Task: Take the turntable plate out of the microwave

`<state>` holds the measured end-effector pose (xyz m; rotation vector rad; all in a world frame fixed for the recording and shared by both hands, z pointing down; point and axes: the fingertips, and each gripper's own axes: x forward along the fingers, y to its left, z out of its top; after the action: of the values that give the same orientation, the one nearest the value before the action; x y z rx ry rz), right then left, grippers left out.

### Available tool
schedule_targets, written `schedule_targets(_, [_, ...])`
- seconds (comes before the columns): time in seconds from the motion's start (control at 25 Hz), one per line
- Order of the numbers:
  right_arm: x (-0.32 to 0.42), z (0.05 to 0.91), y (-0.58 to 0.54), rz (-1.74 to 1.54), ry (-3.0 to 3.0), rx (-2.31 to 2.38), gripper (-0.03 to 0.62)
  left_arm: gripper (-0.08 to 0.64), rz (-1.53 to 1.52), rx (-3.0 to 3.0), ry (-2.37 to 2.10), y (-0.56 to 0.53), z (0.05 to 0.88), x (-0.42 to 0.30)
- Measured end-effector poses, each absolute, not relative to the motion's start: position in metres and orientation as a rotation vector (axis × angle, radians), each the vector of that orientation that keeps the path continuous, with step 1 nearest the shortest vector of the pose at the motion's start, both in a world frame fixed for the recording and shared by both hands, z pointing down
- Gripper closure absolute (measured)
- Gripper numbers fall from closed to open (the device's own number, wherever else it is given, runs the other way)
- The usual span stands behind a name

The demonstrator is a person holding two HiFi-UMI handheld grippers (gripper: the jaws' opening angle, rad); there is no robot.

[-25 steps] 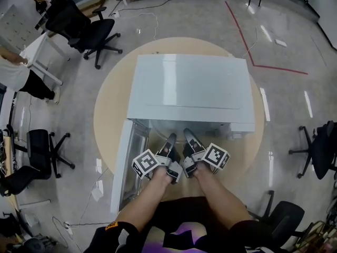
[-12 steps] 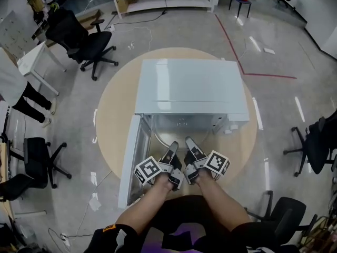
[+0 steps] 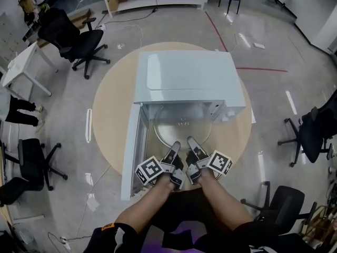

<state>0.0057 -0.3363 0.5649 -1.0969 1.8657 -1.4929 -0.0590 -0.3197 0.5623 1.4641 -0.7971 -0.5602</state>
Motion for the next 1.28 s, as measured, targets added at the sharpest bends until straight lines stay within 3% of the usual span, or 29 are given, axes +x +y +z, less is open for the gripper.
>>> schedule_targets(1.28, [0.087,0.615,-0.216,-1.698,1.915,-1.03,0.525,0.472,-0.5,1.379,-0.921,-0.196,0.604,0.025])
